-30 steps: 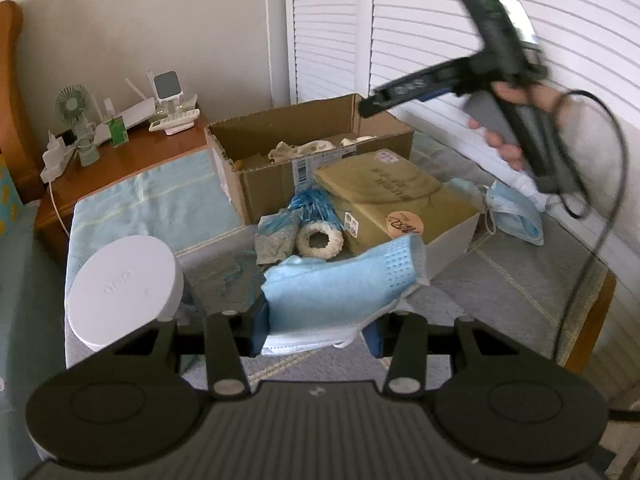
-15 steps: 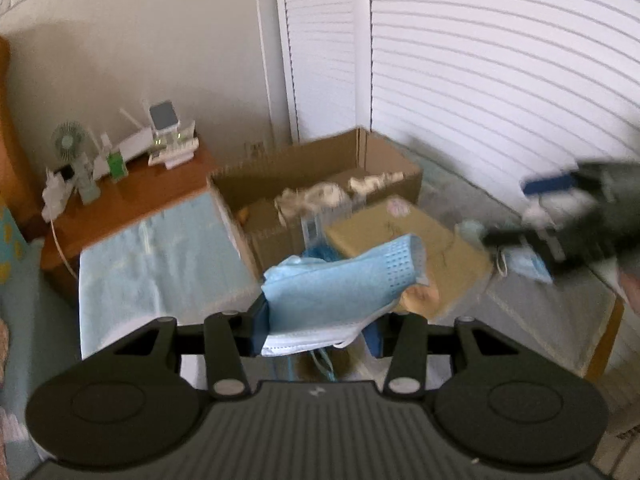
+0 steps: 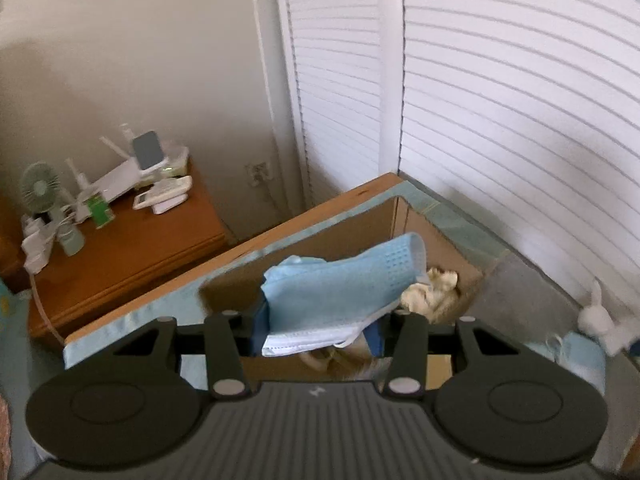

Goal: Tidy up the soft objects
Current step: 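Lower the blue mask into the cardboard box and open the left gripper while the right withdraws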

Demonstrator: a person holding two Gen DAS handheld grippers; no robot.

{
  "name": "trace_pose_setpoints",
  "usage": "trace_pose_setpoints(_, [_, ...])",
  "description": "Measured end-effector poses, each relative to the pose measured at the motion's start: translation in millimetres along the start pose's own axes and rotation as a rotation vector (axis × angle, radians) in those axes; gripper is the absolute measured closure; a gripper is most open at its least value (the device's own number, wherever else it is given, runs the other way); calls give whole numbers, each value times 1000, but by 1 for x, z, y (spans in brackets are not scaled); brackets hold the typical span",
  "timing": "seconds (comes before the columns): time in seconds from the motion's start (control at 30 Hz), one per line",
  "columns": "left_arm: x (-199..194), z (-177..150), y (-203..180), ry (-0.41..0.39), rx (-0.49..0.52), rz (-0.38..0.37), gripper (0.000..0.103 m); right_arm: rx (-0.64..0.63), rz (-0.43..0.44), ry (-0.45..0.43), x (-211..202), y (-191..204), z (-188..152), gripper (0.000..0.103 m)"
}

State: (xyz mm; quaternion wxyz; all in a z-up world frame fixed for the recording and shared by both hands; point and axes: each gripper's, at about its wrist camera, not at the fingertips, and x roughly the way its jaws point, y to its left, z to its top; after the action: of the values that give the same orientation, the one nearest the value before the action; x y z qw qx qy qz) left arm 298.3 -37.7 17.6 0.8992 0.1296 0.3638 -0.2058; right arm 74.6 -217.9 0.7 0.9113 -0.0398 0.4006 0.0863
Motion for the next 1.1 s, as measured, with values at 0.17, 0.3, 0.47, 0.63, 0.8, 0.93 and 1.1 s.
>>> trace_pose_setpoints(0.17, [50,22,-13,93,22,-32,57,6,-11,5,3,-5,-1,0])
trace_pose_setpoints(0.3, [81,31,-24,148,14,-43,57,14,-17,10,7,-9,-1,0])
trace_pose_setpoints(0.47, [109,38,-33,175,-17,-42,33,21,-32,15,8,-15,-1,0])
trace_pose_setpoints(0.63, [107,40,-37,168,-16,-24,18,28,-40,25,8,-21,-4,0])
trace_pose_setpoints(0.8, [82,41,-36,119,-12,-13,14,34,-41,21,6,-23,-6,0])
trace_pose_setpoints(0.93, [55,35,-32,89,-6,5,10,24,-46,17,1,-21,-9,0])
trace_pose_setpoints(1.1, [14,20,-30,47,-3,12,9,25,-56,26,-3,-21,-16,0])
